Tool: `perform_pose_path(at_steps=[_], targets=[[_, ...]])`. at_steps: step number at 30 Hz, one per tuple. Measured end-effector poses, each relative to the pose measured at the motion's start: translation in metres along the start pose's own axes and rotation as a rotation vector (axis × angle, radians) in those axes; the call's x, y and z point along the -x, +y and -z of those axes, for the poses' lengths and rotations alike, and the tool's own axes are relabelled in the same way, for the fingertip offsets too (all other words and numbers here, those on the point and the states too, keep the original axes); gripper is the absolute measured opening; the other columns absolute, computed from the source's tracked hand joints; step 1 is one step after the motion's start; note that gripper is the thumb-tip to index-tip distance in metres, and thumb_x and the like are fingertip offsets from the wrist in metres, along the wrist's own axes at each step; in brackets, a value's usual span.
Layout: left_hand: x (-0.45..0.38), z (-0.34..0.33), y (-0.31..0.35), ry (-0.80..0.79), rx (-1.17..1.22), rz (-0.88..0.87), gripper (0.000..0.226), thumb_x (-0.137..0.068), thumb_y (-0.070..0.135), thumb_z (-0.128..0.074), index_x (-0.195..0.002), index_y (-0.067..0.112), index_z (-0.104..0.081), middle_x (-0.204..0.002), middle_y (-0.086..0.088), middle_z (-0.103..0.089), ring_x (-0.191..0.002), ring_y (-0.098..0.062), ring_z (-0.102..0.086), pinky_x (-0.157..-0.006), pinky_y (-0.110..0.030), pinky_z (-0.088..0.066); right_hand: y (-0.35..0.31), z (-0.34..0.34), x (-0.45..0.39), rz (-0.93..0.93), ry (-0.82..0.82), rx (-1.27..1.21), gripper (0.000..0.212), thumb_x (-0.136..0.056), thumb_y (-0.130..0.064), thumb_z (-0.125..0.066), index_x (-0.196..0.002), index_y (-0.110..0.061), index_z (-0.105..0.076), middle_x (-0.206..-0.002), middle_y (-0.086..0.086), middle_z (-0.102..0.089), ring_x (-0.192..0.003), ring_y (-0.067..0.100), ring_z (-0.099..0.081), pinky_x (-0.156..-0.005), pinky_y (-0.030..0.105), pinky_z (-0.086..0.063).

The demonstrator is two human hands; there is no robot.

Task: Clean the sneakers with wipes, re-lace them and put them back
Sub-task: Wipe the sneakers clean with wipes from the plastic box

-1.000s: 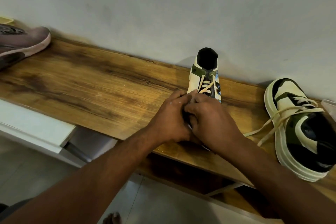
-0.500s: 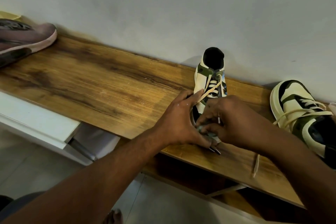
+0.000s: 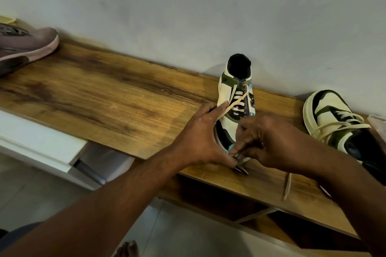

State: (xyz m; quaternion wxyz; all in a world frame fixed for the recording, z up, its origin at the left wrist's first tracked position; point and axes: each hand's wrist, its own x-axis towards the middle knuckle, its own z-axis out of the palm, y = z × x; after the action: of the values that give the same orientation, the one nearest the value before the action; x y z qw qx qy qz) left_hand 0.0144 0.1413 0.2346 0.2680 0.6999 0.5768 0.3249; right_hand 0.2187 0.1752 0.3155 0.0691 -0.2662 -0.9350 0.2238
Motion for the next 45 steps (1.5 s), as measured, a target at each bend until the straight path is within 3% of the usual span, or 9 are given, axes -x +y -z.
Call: perform_pose_path(at_steps=[6,11,16,21,26,32,36,41,45], targets=[[0.002,0.000,0.002,0.002,-0.037,-0.030,0.147,-0.041,0.061,-0.096,-0.165,0.026,-0.026,-0.145,0.017,-0.039,-0.134,0.000,-0.041,-0.115,-0.020,-0.039,0.009,0.003,0.023,0.028,0.031,0.058,0.030,-0.072,-0.010,-0.093,-0.087,-0.035,-0.084,-0.083,-0.018,-0.067,-0.075,0.000,-0.063,-0.059,0.016,-0.051],[0.002,0.001,0.003,-0.015,-0.067,-0.020,0.151,-0.035,0.074,-0.083,-0.166,0.028,-0.023,-0.146,0.016,-0.038,-0.136,-0.005,-0.041,-0.116,-0.031,-0.043,0.003,-0.008,0.024,0.075,0.107,0.040,0.023,-0.078,-0.015,-0.089,-0.095,-0.029,-0.084,-0.086,-0.016,-0.068,-0.072,0.000,-0.062,-0.059,0.020,-0.053],[0.001,0.001,-0.001,-0.022,-0.094,-0.044,0.151,-0.039,0.065,-0.093,-0.167,0.027,-0.022,-0.146,0.012,-0.039,-0.136,-0.005,-0.042,-0.116,-0.029,-0.043,-0.005,-0.030,0.022,0.062,0.211,0.070,0.024,-0.083,-0.017,-0.082,-0.105,-0.027,-0.083,-0.090,-0.012,-0.063,-0.075,0.001,-0.057,-0.063,0.014,-0.045],[-0.002,0.001,-0.005,-0.024,-0.106,-0.073,0.146,-0.046,0.066,-0.093,-0.166,0.023,-0.023,-0.145,0.007,-0.042,-0.132,-0.008,-0.046,-0.113,-0.035,-0.046,-0.022,-0.056,0.014,0.027,0.302,0.154,0.015,-0.087,-0.015,-0.078,-0.102,-0.018,-0.080,-0.093,0.000,-0.060,-0.079,0.010,-0.051,-0.064,0.025,-0.043],[0.000,0.001,0.002,-0.024,-0.078,-0.022,0.149,-0.040,0.066,-0.090,-0.166,0.026,-0.022,-0.144,0.016,-0.040,-0.134,-0.004,-0.043,-0.113,-0.030,-0.045,-0.014,-0.032,0.023,-0.042,0.246,0.094,0.023,-0.077,-0.018,-0.086,-0.097,-0.030,-0.083,-0.084,-0.010,-0.064,-0.072,0.003,-0.057,-0.058,0.025,-0.050],[0.002,0.001,0.006,-0.007,-0.084,-0.011,0.149,-0.037,0.072,-0.085,-0.165,0.027,-0.026,-0.145,0.017,-0.040,-0.135,-0.004,-0.043,-0.114,-0.029,-0.044,0.005,-0.021,0.035,-0.184,0.406,-0.145,0.022,-0.069,-0.011,-0.093,-0.083,-0.026,-0.084,-0.080,-0.013,-0.073,-0.068,0.010,-0.068,-0.055,0.031,-0.057],[0.001,0.003,0.004,-0.012,-0.106,-0.022,0.147,-0.043,0.069,-0.092,-0.166,0.028,-0.024,-0.151,0.018,-0.038,-0.139,-0.001,-0.038,-0.120,-0.028,-0.038,0.025,-0.020,0.036,-0.281,0.444,-0.153,0.027,-0.070,-0.002,-0.091,-0.078,-0.026,-0.081,-0.081,-0.014,-0.073,-0.071,0.007,-0.070,-0.058,0.024,-0.059],[-0.001,0.009,-0.002,-0.075,-0.128,-0.033,0.147,-0.044,0.067,-0.093,-0.166,0.035,-0.018,-0.160,0.020,-0.034,-0.147,-0.002,-0.034,-0.121,-0.035,-0.038,0.021,-0.030,0.033,-0.231,0.430,-0.210,0.023,-0.073,-0.004,-0.086,-0.083,-0.024,-0.082,-0.084,-0.013,-0.076,-0.074,0.009,-0.073,-0.062,0.035,-0.063],[-0.001,0.020,-0.002,-0.124,-0.087,-0.056,0.142,-0.048,0.060,-0.094,-0.166,0.033,-0.020,-0.163,0.019,-0.036,-0.149,-0.001,-0.035,-0.121,-0.036,-0.040,0.010,-0.039,0.032,-0.197,0.462,-0.247,0.021,-0.074,-0.005,-0.090,-0.086,-0.021,-0.082,-0.085,-0.012,-0.076,-0.073,0.007,-0.072,-0.062,0.025,-0.061]])
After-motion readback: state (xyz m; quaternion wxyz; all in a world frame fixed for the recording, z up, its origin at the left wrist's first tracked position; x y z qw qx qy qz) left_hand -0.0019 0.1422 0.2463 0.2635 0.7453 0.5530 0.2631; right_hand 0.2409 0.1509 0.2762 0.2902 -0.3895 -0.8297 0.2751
